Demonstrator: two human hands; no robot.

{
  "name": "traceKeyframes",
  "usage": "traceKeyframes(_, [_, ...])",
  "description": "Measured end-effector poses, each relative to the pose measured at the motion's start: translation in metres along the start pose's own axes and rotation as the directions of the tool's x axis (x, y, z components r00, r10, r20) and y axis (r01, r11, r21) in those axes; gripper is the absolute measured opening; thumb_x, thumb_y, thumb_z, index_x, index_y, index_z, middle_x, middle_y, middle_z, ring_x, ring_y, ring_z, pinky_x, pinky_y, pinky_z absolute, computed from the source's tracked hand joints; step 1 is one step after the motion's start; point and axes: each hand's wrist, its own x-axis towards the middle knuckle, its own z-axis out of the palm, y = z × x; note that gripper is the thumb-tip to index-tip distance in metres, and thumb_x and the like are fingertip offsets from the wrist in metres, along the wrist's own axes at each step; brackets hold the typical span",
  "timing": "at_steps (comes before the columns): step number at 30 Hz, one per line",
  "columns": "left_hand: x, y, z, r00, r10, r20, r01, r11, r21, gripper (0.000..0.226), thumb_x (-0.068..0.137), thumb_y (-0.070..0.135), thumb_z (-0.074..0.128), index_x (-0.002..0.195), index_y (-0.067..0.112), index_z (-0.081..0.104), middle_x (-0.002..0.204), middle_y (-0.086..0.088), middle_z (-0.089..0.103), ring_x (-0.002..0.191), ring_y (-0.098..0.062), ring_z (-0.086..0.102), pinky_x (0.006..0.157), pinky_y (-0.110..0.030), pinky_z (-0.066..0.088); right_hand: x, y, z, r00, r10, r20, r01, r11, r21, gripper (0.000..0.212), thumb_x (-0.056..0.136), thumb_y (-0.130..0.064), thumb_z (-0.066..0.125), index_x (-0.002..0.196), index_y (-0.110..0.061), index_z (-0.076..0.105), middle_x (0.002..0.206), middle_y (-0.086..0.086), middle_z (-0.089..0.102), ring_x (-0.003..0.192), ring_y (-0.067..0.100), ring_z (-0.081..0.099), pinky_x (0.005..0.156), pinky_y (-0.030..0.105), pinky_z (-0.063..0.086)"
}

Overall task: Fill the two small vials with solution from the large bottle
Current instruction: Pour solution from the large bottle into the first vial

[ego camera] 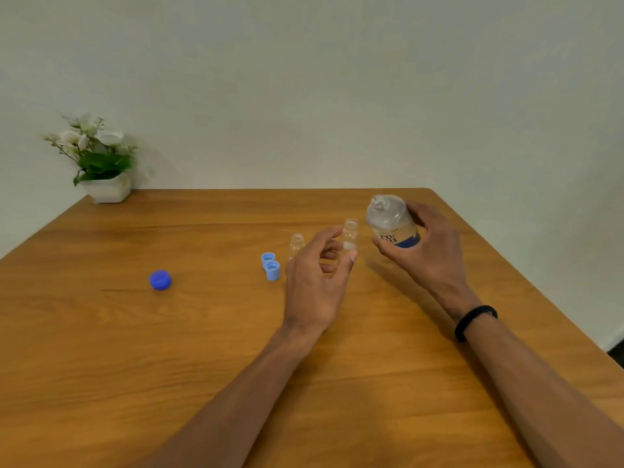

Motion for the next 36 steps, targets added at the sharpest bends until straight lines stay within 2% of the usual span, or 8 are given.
traceKeyframes(5, [0.0, 0.0, 0.001, 1.0, -0.005, -0.008, 0.004, 1.0, -0.015, 0.043, 0.094, 0.029, 0.077, 0.135, 0.025, 0.066, 0.111, 0.013, 0.071, 0.1, -0.005, 0.068, 0.077, -0.021, 0.061, -0.003, -0.005, 0.002, 0.998, -0.063, 0.025, 0.063, 0.997, -0.037, 0.075, 0.076, -0.042, 0.094, 0.138, -0.013, 0.063, 0.129, 0.002, 0.069, 0.112, 0.008, 0.06, 0.095, 0.025, 0.055])
traceKeyframes(9, [-0.002, 0.002, 0.001, 1.0, -0.001, -0.002, 0.0, 1.0, -0.019, 0.043, 0.094, 0.027, 0.078, 0.135, 0.024, 0.065, 0.112, 0.012, 0.072, 0.102, -0.003, 0.069, 0.079, -0.02, 0.061, -0.004, -0.008, 0.001, 0.992, -0.116, 0.046, 0.119, 0.991, -0.056, 0.074, 0.075, -0.037, 0.096, 0.136, -0.011, 0.064, 0.127, 0.004, 0.07, 0.109, 0.009, 0.06, 0.091, 0.019, 0.05])
traceKeyframes(14, [-0.001, 0.001, 0.0, 1.0, -0.022, -0.009, 0.022, 1.0, -0.019, 0.041, 0.093, 0.026, 0.079, 0.132, 0.025, 0.066, 0.109, 0.012, 0.073, 0.101, -0.002, 0.07, 0.079, -0.02, 0.062, -0.005, -0.005, 0.0, 0.984, -0.157, 0.079, 0.162, 0.985, -0.063, 0.075, 0.074, -0.035, 0.096, 0.138, -0.011, 0.063, 0.129, 0.005, 0.069, 0.112, 0.007, 0.058, 0.094, 0.022, 0.051])
traceKeyframes(19, [-0.001, 0.001, -0.001, 1.0, -0.016, 0.003, 0.016, 1.0, -0.011, 0.043, 0.093, 0.026, 0.079, 0.134, 0.025, 0.065, 0.111, 0.011, 0.073, 0.102, -0.001, 0.07, 0.077, -0.013, 0.059, -0.006, -0.001, -0.002, 0.98, -0.172, 0.096, 0.18, 0.98, -0.084, 0.077, 0.075, -0.032, 0.096, 0.14, -0.009, 0.062, 0.13, 0.007, 0.068, 0.114, 0.008, 0.056, 0.095, 0.018, 0.045])
traceKeyframes(21, [-0.001, 0.001, 0.0, 1.0, -0.017, 0.008, 0.017, 1.0, -0.001, 0.044, 0.093, 0.026, 0.079, 0.135, 0.023, 0.065, 0.112, 0.01, 0.073, 0.102, -0.001, 0.07, 0.076, -0.011, 0.058, -0.006, 0.0, -0.002, 0.981, -0.174, 0.091, 0.181, 0.98, -0.08, 0.076, 0.075, -0.031, 0.096, 0.139, -0.009, 0.063, 0.13, 0.006, 0.068, 0.114, 0.009, 0.057, 0.095, 0.021, 0.048])
traceKeyframes(27, [0.0, 0.0, -0.001, 1.0, -0.016, 0.015, 0.016, 1.0, 0.018, 0.046, 0.093, 0.026, 0.079, 0.136, 0.023, 0.065, 0.113, 0.011, 0.073, 0.102, -0.001, 0.07, 0.076, -0.01, 0.057, -0.004, 0.004, -0.004, 0.979, -0.173, 0.106, 0.181, 0.98, -0.08, 0.077, 0.075, -0.028, 0.096, 0.142, -0.012, 0.061, 0.135, 0.006, 0.066, 0.121, 0.023, 0.062, 0.1, 0.044, 0.058])
traceKeyframes(33, [0.0, -0.001, -0.002, 0.999, -0.02, 0.028, 0.019, 1.0, 0.022, 0.046, 0.092, 0.025, 0.08, 0.136, 0.023, 0.065, 0.103, 0.022, 0.066, 0.099, 0.004, 0.068, 0.074, -0.007, 0.055, -0.005, 0.005, -0.003, 0.979, -0.171, 0.109, 0.18, 0.981, -0.077, 0.076, 0.075, -0.024, 0.095, 0.143, -0.013, 0.062, 0.136, 0.006, 0.065, 0.122, 0.024, 0.061, 0.101, 0.045, 0.057])
traceKeyframes(36, [0.0, -0.001, -0.002, 0.999, -0.014, 0.03, 0.013, 0.999, 0.038, 0.047, 0.092, 0.027, 0.079, 0.137, 0.024, 0.064, 0.106, 0.019, 0.067, 0.1, 0.003, 0.068, 0.074, -0.006, 0.055, -0.004, 0.006, -0.003, 0.98, -0.167, 0.107, 0.176, 0.981, -0.085, 0.077, 0.075, -0.023, 0.095, 0.143, -0.013, 0.062, 0.136, 0.006, 0.064, 0.123, 0.025, 0.061, 0.102, 0.044, 0.057])
